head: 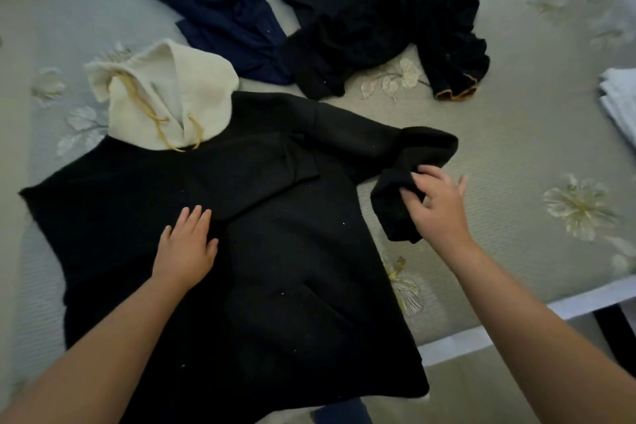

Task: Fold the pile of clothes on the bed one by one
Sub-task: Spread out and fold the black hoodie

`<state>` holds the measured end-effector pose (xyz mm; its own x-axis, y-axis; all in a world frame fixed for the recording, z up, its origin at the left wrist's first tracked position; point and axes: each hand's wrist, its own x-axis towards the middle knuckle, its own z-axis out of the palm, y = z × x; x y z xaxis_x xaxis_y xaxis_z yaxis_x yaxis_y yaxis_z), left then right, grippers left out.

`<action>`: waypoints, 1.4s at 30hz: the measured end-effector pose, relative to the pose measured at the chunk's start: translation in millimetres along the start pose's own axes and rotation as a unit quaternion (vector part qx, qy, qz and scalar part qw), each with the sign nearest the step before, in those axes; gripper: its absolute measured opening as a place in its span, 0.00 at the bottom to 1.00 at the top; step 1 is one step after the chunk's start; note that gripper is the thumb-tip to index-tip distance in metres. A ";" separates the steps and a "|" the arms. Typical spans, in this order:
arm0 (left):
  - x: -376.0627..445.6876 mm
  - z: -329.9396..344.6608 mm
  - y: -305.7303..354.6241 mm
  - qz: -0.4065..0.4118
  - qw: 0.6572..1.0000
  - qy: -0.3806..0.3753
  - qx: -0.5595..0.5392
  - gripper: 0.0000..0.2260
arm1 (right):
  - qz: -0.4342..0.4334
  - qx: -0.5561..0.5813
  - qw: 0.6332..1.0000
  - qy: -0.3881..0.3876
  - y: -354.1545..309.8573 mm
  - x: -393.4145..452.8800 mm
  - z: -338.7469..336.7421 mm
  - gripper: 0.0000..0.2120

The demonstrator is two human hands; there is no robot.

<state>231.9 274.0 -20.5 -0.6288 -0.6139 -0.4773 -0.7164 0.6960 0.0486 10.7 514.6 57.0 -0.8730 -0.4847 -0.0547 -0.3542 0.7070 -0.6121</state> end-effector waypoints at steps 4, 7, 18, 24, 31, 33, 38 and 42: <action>-18.5 -4.6 -55.5 -0.055 0.998 0.035 -0.011 0.25 | -0.108 0.028 0.993 -0.047 -87.4 10.2 29.8 0.10; -36.8 -0.2 -109.6 -0.102 0.993 0.037 -0.039 0.25 | -0.152 0.058 0.981 -0.104 -156.3 5.3 79.7 0.11; -103.7 30.6 -259.4 -0.187 0.957 0.040 -0.216 0.23 | -0.122 0.065 0.890 -0.435 -298.0 -34.5 279.6 0.21; -65.2 21.1 -238.7 -0.092 0.945 0.130 -0.286 0.21 | -0.185 -0.103 0.922 -0.325 -227.9 -34.8 264.0 0.16; 6.0 -11.7 -178.8 0.056 0.951 0.234 -0.196 0.12 | -0.171 -0.206 0.952 -0.148 -158.4 34.4 187.1 0.13; 25.6 -14.9 -159.3 0.061 0.958 0.214 -0.182 0.16 | -0.130 -0.218 0.959 -0.122 -144.1 64.6 167.1 0.17; 67.4 -12.3 -120.2 0.007 0.985 0.124 -0.119 0.23 | -0.171 -0.282 0.932 -0.152 -121.6 138.9 140.9 0.26; 87.0 -18.3 -110.0 -0.012 0.992 0.079 -0.099 0.13 | -0.201 -0.366 0.850 -0.321 -116.5 184.5 134.5 0.20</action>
<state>250.5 137.2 -51.4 -0.6391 -0.6906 -0.3384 -0.7672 0.6030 0.2184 -64.0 273.5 12.1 -0.3533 -0.7775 -0.5203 -0.8991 0.4358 -0.0406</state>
